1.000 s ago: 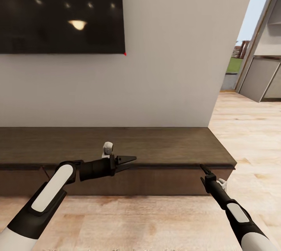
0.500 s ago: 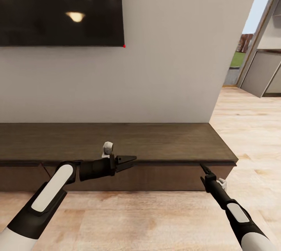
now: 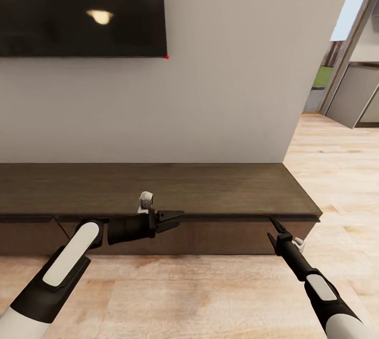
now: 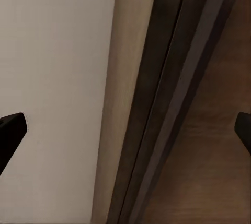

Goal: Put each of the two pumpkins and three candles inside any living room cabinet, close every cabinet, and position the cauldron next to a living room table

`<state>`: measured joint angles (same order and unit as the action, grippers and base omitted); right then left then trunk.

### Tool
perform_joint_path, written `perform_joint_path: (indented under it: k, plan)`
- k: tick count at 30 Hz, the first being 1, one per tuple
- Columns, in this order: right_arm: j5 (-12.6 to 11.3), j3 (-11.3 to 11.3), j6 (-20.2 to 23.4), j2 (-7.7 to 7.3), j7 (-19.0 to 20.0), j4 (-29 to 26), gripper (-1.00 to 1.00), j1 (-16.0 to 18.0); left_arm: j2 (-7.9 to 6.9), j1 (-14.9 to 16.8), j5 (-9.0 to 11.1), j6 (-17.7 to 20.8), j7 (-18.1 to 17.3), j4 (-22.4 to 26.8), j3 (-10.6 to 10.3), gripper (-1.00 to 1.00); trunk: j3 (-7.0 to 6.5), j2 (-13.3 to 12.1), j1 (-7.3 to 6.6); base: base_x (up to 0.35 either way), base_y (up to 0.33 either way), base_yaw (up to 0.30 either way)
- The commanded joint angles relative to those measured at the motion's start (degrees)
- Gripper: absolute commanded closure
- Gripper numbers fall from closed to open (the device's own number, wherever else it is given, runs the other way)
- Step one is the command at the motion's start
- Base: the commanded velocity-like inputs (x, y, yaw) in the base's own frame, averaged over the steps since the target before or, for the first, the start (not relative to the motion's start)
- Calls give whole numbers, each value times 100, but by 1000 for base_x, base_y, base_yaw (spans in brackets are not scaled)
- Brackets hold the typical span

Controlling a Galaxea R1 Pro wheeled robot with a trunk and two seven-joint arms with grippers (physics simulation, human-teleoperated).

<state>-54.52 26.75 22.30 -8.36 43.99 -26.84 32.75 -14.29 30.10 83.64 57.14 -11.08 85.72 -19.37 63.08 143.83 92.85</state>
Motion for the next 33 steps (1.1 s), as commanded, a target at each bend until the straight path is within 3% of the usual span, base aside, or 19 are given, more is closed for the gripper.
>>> perform_joint_path:
  k: [1,7,13,22,33]
  plan:
    - [-37,14,51,1,13,4,-100,4,-5,4,-49,1,-55,-2,-5,-100,5,2,-1,0,0,0]
    - [-33,14,50,1,21,-21,-100,4,-6,4,-49,1,-60,-2,-5,-100,116,9,12,0,0,0]
    - [-42,17,48,1,14,-47,-100,4,-5,4,-49,1,-60,-2,-4,-100,116,9,12,0,0,0]
    - [-265,3,55,1,-2,-49,-100,4,-4,4,-49,-1,-56,-2,-5,-100,182,13,19,0,0,0]
    - [-278,5,139,1,4,-49,-100,4,-4,4,-49,-1,-56,-2,-5,-100,359,23,40,0,0,0]
